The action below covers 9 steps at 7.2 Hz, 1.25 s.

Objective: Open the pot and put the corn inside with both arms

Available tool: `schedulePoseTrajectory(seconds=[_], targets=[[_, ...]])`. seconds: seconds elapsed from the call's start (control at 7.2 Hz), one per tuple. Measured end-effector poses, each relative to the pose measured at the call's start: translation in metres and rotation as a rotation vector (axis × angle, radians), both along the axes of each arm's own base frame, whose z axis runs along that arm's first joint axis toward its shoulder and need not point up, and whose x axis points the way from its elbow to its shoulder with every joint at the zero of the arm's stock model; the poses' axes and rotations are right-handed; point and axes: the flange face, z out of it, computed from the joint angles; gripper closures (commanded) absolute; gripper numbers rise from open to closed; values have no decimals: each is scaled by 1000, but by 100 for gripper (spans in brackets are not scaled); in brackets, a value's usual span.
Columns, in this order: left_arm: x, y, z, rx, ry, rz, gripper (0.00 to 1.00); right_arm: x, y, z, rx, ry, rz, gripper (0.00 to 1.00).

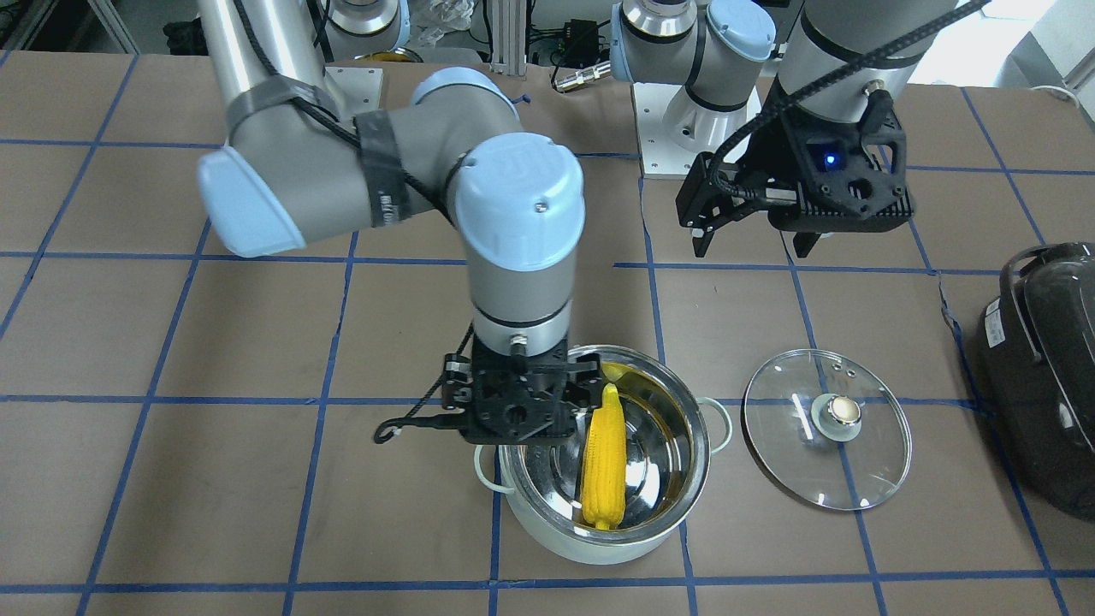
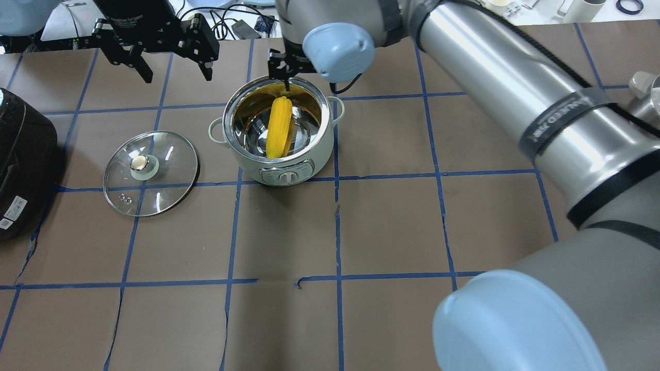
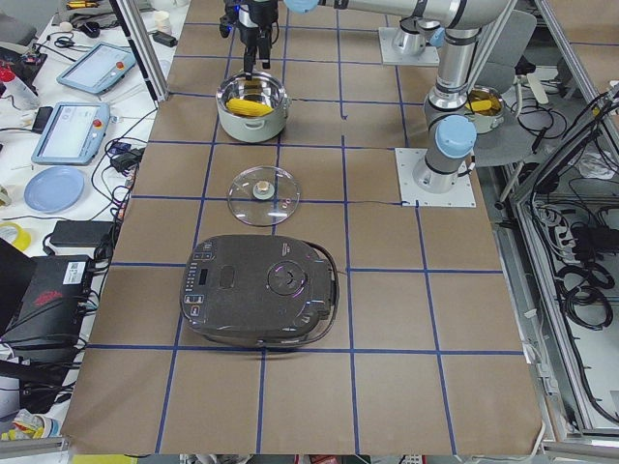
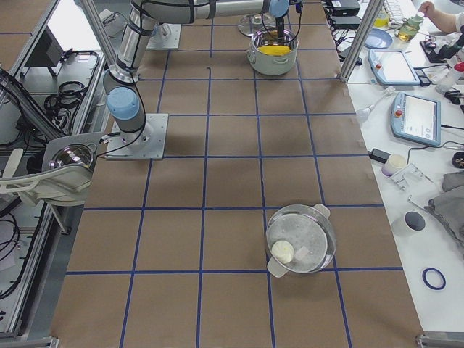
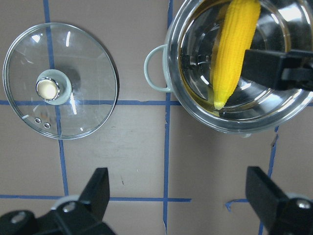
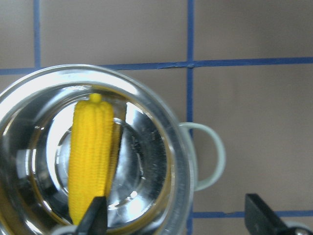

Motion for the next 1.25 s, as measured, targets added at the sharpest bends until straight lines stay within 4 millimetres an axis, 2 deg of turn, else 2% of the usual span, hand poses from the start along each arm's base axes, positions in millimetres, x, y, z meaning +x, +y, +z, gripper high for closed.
schedulePoseTrajectory(seconds=[0.14,0.42,0.56,0.69,0.97,1.25], targets=[[-3,6,1,-12,1,-6,0,-52,1,10,17,15,23,0],[-2,15,1,-17,-1,-8,0,-156,24,28,35,16,57,0],[-2,17,0,-16,2,-7,0,-191,43,50,27,2,62,0],[-2,19,0,-17,3,-8,0,-205,66,79,21,-3,61,0],[0,20,-2,-13,4,-5,0,-204,105,128,22,-4,69,0],[2,22,-3,-11,3,-3,0,-192,127,150,21,-7,93,0]])
